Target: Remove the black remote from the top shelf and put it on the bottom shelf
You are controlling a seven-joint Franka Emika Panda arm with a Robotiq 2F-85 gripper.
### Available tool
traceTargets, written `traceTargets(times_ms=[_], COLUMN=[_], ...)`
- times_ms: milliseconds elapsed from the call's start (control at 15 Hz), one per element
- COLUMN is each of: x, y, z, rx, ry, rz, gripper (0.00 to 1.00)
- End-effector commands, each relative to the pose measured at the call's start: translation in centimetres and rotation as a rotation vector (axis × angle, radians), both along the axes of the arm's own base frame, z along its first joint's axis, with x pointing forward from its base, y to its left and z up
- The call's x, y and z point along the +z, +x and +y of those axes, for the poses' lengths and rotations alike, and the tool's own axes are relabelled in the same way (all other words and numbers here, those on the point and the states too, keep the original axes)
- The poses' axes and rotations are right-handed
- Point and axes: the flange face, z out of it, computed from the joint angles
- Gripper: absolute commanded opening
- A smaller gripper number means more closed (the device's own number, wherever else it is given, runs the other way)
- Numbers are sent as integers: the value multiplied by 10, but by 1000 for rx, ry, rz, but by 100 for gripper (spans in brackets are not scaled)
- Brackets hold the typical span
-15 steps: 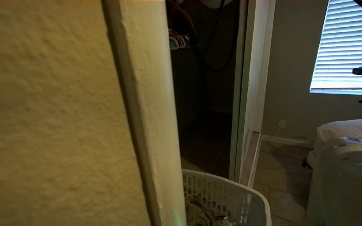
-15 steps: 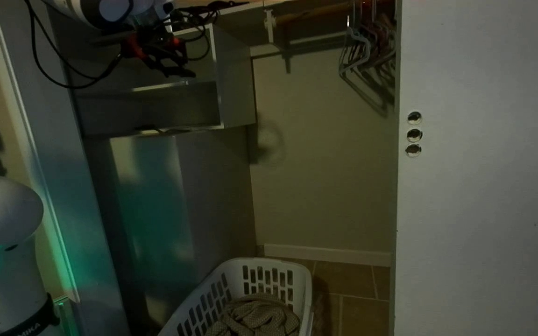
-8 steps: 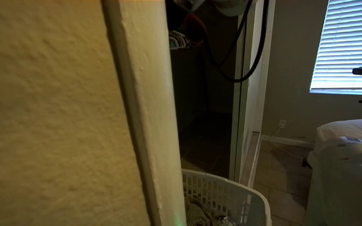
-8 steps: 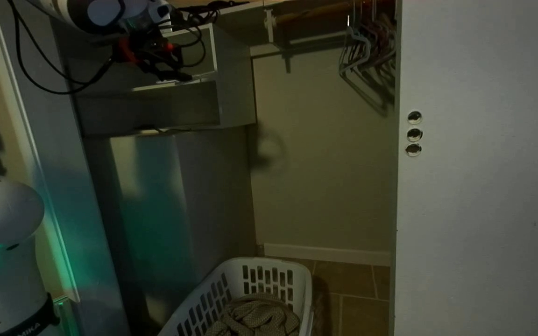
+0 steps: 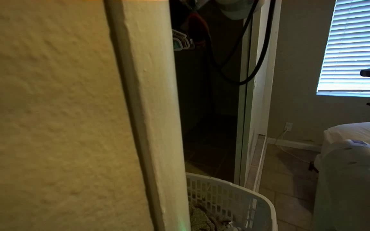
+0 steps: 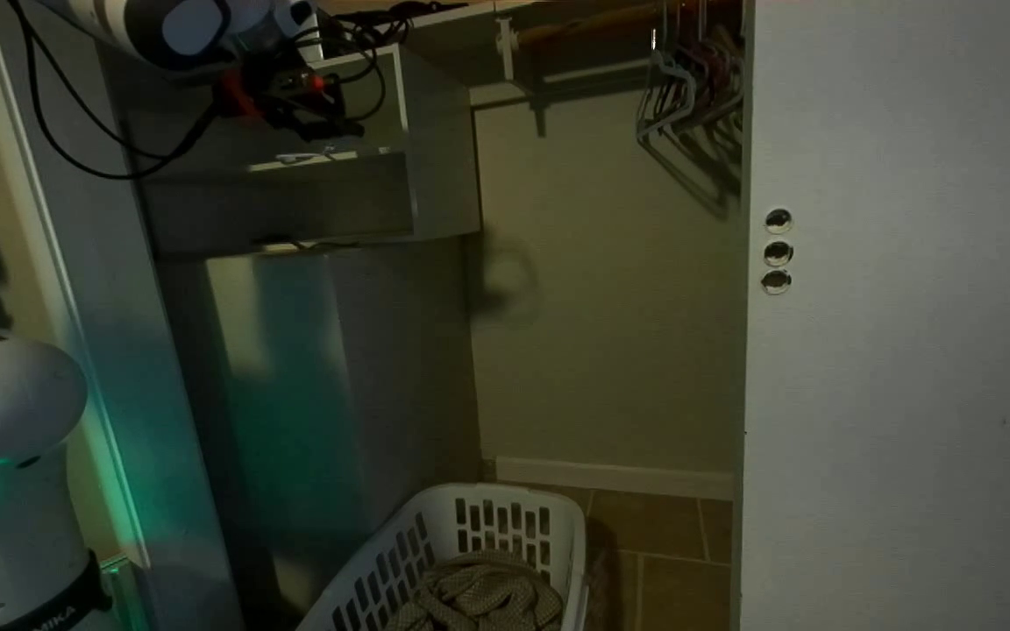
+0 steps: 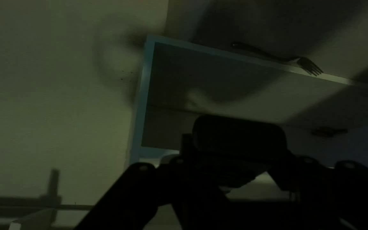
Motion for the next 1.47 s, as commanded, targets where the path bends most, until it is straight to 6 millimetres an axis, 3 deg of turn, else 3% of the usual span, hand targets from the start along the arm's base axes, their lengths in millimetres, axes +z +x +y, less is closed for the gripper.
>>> traceTargets(times_ms=[0,400,933,1400], x=[5,16,18,-5], y=[4,3,-14,-24], z=[7,7,-11,-37], rx=[22,14,-40,-178], ry=[20,33,44,79], rz=[-36,-77,-90,-13], gripper=[31,31,31,31])
